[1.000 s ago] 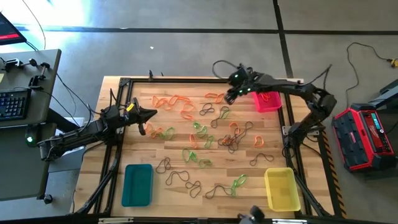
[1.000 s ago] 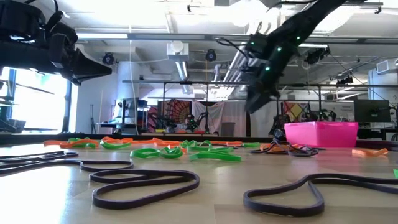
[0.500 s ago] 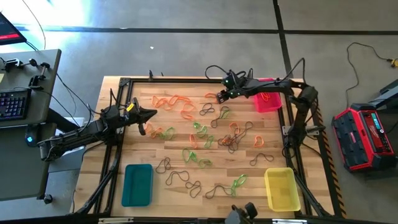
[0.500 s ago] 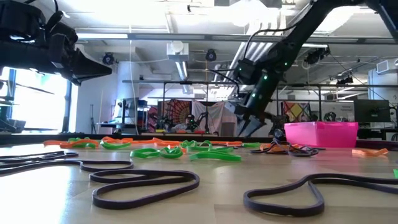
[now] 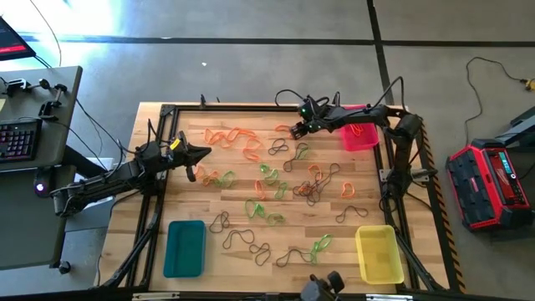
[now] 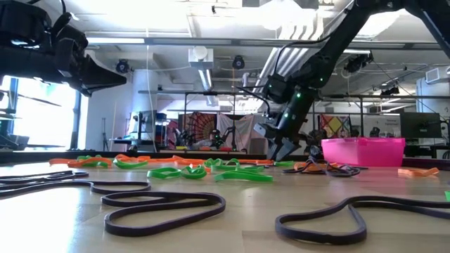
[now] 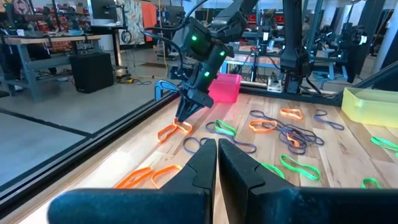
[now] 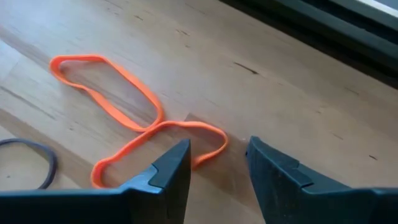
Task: Sort rubber bands into baskets
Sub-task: Put the orange rubber band into the red bin
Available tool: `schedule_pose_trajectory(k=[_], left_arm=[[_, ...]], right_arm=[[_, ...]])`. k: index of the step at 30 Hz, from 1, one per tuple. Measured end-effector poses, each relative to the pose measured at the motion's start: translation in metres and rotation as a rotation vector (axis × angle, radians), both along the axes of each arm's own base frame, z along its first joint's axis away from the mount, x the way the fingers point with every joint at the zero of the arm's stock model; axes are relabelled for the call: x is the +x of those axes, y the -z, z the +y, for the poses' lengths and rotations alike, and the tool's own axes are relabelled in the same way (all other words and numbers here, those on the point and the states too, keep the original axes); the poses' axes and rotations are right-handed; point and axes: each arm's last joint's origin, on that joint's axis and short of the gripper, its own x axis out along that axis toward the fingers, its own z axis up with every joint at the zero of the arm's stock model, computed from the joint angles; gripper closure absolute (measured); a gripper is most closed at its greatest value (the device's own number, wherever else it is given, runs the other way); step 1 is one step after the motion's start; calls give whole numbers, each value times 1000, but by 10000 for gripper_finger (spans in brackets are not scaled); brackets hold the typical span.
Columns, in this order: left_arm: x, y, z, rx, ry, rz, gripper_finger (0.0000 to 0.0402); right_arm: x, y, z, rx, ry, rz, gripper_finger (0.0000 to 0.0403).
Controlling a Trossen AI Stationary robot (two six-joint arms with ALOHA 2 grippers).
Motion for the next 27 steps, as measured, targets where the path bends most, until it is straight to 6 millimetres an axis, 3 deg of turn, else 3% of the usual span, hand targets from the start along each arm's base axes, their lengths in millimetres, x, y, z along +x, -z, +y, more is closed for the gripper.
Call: schedule_pose_trajectory(k=[4, 12, 21, 27], left_arm=[[0, 0, 0, 0, -1, 0, 392], [0, 0, 0, -1, -1, 0, 392], [0, 1, 0, -11, -1, 3, 392], [0, 2, 0, -19, -2, 19, 392]], right_arm=[[0, 2, 0, -5, -2, 5, 282], [3, 0, -2, -43, -76, 22, 394], [16, -31, -9, -43, -143, 117, 401], [18, -61, -10, -74, -150, 311, 402]])
